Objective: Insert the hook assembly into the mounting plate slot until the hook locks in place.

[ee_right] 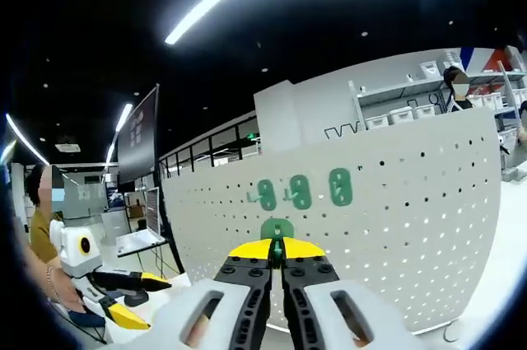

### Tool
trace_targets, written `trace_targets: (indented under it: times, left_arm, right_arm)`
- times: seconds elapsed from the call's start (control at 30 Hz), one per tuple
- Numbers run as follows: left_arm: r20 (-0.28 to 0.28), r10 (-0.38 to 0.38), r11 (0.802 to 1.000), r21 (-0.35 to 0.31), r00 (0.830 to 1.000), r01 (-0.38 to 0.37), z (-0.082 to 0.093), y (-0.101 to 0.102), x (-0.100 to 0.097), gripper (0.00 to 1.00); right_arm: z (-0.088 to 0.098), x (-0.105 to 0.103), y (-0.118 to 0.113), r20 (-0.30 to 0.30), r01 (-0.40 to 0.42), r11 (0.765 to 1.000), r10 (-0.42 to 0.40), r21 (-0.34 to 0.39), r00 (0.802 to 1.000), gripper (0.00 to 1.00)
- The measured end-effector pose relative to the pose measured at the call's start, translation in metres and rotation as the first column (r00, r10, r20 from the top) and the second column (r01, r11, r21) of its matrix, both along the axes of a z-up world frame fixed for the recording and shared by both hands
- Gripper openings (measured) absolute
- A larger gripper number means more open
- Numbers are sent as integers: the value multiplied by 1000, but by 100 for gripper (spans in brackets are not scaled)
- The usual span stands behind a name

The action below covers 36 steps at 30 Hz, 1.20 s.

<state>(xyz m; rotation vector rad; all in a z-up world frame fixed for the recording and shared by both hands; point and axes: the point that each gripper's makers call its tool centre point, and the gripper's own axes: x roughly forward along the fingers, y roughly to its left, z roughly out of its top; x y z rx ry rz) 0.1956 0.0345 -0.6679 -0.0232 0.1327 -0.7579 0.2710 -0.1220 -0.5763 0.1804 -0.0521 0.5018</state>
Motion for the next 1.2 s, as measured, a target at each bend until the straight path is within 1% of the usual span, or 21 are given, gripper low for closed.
trace_targets:
  times: [0.17, 0.23, 0.3, 0.47, 0.6, 0.7, 0.77, 0.97, 1.07, 1.1, 1.2]
  left_arm:
    - [0, 16, 1000, 5, 1000, -16, -1, 7, -3, 64]
    - [-15, 28, 1000, 4, 999, -28, -3, 12, -5, 64]
    - [-15, 36, 999, 7, 999, -36, -6, 16, -5, 64]
    - [-20, 48, 999, 10, 999, -48, -7, 21, -8, 64]
    - [-18, 59, 998, 11, 998, -59, -6, 26, -9, 64]
    - [-17, 77, 997, 22, 997, -77, -7, 31, -9, 63]
    - [-17, 82, 996, 16, 996, -82, -6, 33, -9, 63]
    - [-13, 101, 995, 19, 995, -101, -5, 39, -9, 63]
    - [-14, 108, 994, 19, 994, -107, -5, 41, -9, 63]
    - [-15, 108, 994, 19, 994, -108, -6, 41, -9, 63]
    - [-15, 111, 994, 20, 994, -111, -6, 41, -9, 63]
  right_arm:
    - [3, 8, -12, 3, 22, 1000, -22, -1, 1000, 0]
    - [3, 14, -20, -2, 51, 999, -51, -15, 999, 0]
    - [4, 18, -25, -4, 56, 998, -56, 4, 998, 0]
    - [4, 26, -33, 0, 77, 997, -77, -18, 997, 0]
    - [8, 34, -44, 7, 100, 995, -100, -18, 995, 0]
    - [13, 40, -51, 17, 115, 993, -115, -23, 993, 0]
    - [17, 44, -57, 23, 128, 992, -127, -18, 992, 0]
    - [28, 57, -69, 51, 157, 987, -155, -39, 987, 0]
    - [30, 63, -72, 67, 168, 984, -164, -59, 984, 0]
    - [30, 64, -73, 71, 174, 982, -169, -79, 983, 0]
    - [31, 67, -77, 78, 184, 979, -178, -87, 981, 0]
